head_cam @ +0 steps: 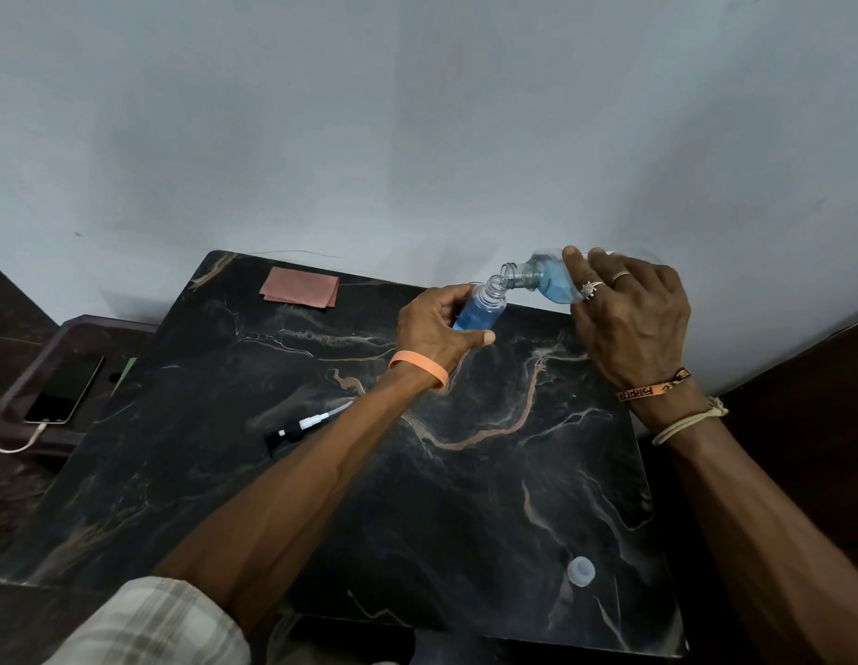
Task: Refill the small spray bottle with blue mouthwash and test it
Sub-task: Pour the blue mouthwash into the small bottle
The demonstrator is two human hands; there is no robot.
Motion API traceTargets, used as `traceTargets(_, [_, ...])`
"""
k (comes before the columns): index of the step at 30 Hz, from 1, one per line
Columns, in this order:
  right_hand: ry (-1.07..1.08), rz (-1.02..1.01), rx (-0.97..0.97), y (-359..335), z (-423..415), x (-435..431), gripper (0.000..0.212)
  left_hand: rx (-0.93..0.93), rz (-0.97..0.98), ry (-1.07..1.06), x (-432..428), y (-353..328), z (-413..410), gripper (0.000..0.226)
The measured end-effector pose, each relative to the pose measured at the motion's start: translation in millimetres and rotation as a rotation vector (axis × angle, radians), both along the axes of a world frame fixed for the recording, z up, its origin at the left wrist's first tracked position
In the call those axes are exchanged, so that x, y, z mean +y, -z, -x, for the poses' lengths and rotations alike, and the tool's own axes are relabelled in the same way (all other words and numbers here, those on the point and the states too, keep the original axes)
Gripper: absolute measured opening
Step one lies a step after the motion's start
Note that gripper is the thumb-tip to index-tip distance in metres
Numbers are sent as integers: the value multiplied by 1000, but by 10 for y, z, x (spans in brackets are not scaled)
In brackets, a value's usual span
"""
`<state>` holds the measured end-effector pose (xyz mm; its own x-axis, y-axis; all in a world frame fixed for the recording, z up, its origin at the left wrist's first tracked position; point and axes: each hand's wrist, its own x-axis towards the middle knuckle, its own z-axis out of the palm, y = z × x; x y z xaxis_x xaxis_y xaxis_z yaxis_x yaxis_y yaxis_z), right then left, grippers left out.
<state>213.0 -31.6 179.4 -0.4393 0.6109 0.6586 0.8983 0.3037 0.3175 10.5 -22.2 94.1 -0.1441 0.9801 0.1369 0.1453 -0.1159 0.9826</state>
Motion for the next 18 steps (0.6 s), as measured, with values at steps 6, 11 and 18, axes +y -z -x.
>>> traceTargets(6, [-3,-7,1,-3,8,-2,45,-5,5,1,-4,-11,8,63])
traceTargets(11, [6,-1,-6,-2,4,-11,44,-3,4,2,-12,-6,9,63])
traceTargets(18, [16,10,-7,-8,5,-15,44,2,12,4,-7,-23,8,63])
